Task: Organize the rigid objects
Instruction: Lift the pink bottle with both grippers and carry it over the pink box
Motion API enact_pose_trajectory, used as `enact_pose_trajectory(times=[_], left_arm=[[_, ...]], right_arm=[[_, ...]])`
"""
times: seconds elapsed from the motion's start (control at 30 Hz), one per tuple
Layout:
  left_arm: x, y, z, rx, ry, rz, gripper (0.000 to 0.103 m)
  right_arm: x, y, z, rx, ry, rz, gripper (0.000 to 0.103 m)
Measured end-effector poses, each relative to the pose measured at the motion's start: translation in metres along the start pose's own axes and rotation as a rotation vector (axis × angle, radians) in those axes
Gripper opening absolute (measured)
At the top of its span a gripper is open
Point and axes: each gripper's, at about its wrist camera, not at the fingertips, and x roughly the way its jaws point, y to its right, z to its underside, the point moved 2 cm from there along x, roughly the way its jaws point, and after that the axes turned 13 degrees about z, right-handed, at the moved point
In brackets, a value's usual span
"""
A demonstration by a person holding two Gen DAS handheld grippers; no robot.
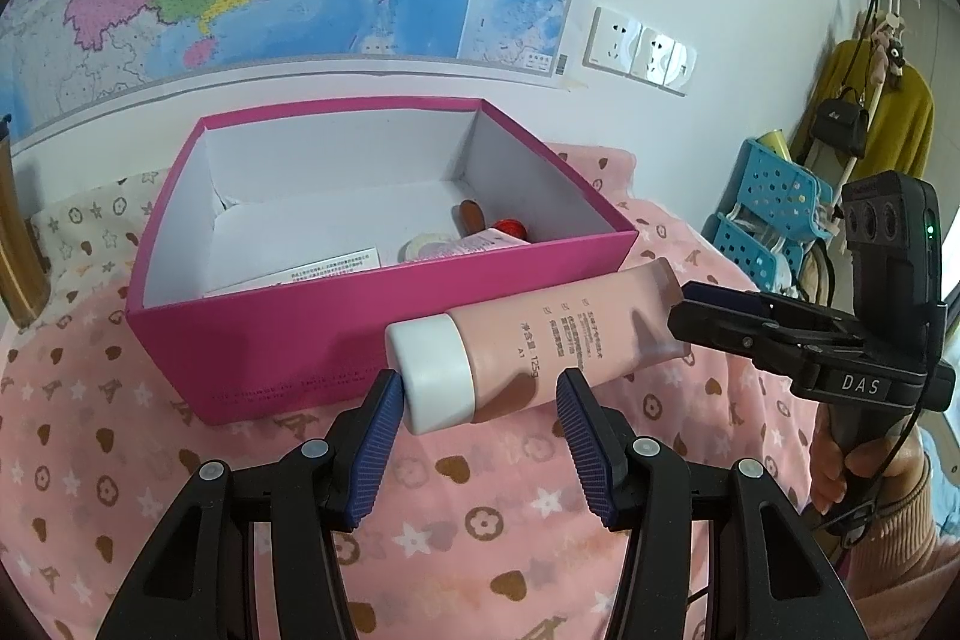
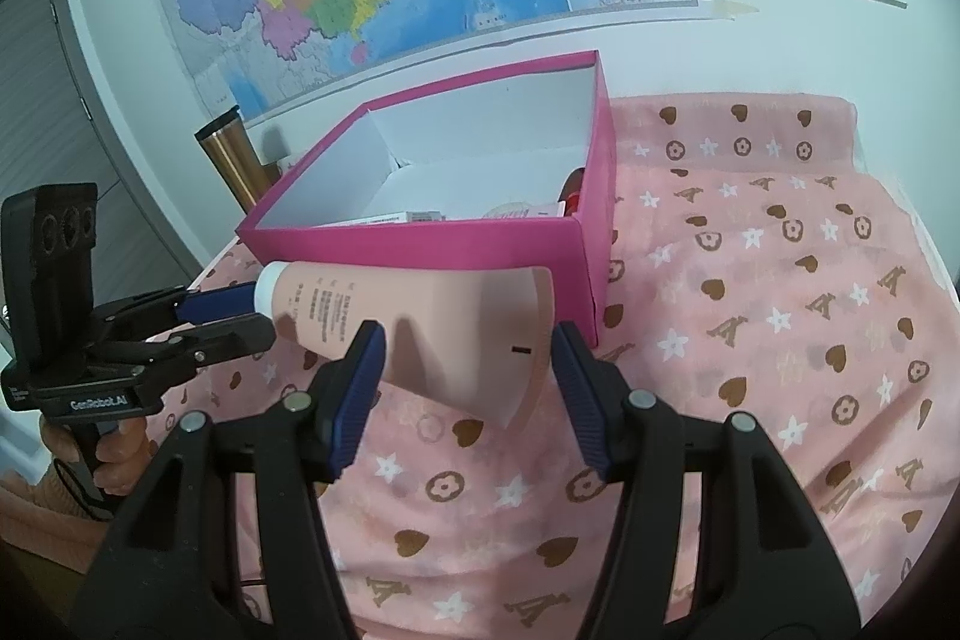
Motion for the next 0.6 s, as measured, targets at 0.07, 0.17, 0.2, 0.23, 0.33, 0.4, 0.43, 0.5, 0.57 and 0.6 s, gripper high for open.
enact_pose_trajectory(times=[0.07,0.17,0.2,0.23,0.33,0.4,0.43,0.5,0.57,0.6], left_arm=[[-0.0004,0.0004,0.0,0.002,0.0,-0.001,0.053],[-0.001,0.0009,-0.001,0.006,0.004,-0.001,0.053],[-0.0009,0.0011,-0.0021,0.007,0.005,-0.001,0.053],[-0.0012,0.0012,-0.0028,0.008,0.007,-0.002,0.053],[-0.0019,0.0015,-0.0046,0.01,0.011,-0.004,0.053],[-0.0017,0.0017,-0.0055,0.011,0.013,-0.005,0.053],[-0.0017,0.0019,-0.0055,0.011,0.013,-0.006,0.053],[-0.0017,0.0019,-0.0057,0.012,0.013,-0.006,0.053],[-0.0015,0.0025,-0.007,0.012,0.015,-0.006,0.053],[-0.0016,0.003,-0.0072,0.014,0.016,-0.007,0.053]], right_arm=[[-0.0003,0.0,-0.0008,-0.001,0.002,0.0,0.06],[-0.0007,0.0004,-0.002,-0.002,0.006,0.0,0.06],[-0.0009,0.0002,-0.0025,-0.002,0.006,0.0,0.06],[-0.0011,0.0001,-0.0029,-0.002,0.007,0.0,0.06],[-0.0012,0.0,-0.004,-0.004,0.009,0.0,0.06],[-0.0011,0.0005,-0.0059,-0.005,0.011,-0.001,0.06],[-0.0011,0.0009,-0.0071,-0.005,0.013,-0.001,0.06],[-0.0016,0.0015,-0.0083,-0.005,0.015,-0.002,0.06],[-0.002,0.0018,-0.0098,-0.007,0.018,-0.002,0.06],[-0.002,0.0018,-0.0103,-0.008,0.018,-0.003,0.06]])
